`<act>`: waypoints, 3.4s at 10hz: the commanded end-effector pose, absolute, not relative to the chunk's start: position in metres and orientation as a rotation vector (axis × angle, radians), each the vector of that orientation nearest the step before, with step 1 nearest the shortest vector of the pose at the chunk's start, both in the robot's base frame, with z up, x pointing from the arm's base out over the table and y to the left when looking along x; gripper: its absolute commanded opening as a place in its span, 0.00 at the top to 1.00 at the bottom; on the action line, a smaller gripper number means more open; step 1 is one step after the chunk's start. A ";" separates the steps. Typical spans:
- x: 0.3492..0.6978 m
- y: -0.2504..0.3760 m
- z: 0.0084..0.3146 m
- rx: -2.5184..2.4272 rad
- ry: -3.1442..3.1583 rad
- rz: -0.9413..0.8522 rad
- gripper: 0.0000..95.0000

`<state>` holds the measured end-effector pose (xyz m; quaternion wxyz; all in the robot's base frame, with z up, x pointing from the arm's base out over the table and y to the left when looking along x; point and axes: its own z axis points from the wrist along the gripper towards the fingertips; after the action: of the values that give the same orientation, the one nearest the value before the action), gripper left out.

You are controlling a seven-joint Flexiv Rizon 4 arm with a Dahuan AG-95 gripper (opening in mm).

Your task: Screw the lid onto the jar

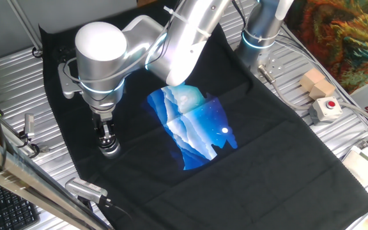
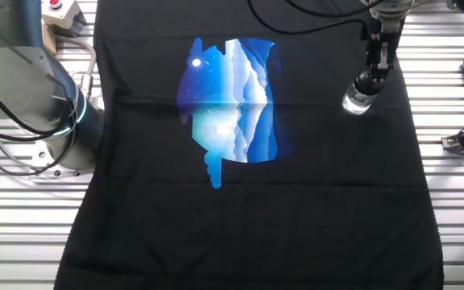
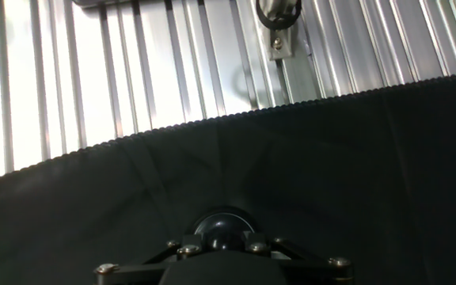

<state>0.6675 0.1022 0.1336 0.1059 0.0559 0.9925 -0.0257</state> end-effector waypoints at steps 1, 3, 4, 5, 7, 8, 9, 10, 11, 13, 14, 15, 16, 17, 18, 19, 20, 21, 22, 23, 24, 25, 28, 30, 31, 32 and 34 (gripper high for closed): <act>0.667 0.103 0.133 0.127 2.922 -0.075 1.00; 0.666 0.105 0.133 0.105 2.923 -0.073 1.00; 0.666 0.105 0.133 0.105 2.922 -0.077 1.00; 0.666 0.106 0.133 0.105 2.922 -0.079 1.00; 0.666 0.106 0.133 0.101 2.923 -0.080 1.00; 0.666 0.106 0.133 0.106 2.924 -0.079 1.00; 0.666 0.106 0.133 0.107 2.927 -0.079 1.00; 0.666 0.106 0.133 0.107 2.926 -0.080 1.00; 0.666 0.106 0.133 0.107 2.926 -0.079 1.00; 0.665 0.106 0.133 0.100 2.926 -0.082 1.00; 0.665 0.106 0.133 0.097 2.925 -0.082 1.00; 0.665 0.106 0.133 0.096 2.923 -0.082 1.00; 0.665 0.106 0.133 0.098 2.919 -0.083 1.00; 0.665 0.106 0.133 0.106 2.916 -0.085 1.00; 0.665 0.106 0.133 0.112 2.914 -0.080 1.00; 0.665 0.106 0.133 0.112 2.915 -0.080 1.00; 0.665 0.106 0.133 0.112 2.915 -0.080 1.00; 0.665 0.106 0.133 0.101 2.917 -0.075 1.00; 0.665 0.106 0.133 0.088 2.917 -0.071 1.00; 0.665 0.106 0.133 0.075 2.918 -0.073 1.00; 0.665 0.106 0.133 0.049 2.923 -0.064 1.00; 0.666 0.106 0.133 0.025 2.925 -0.046 1.00; 0.667 0.108 0.134 0.017 2.930 -0.043 1.00; 0.668 0.109 0.135 -0.013 2.930 -0.040 1.00; 0.668 0.109 0.135 -0.023 2.931 -0.039 1.00; 0.668 0.109 0.135 -0.031 2.931 -0.040 1.00; 0.668 0.109 0.135 -0.074 2.934 -0.046 1.00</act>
<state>0.6670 0.1082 0.1352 0.1035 -0.0251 0.9942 -0.0158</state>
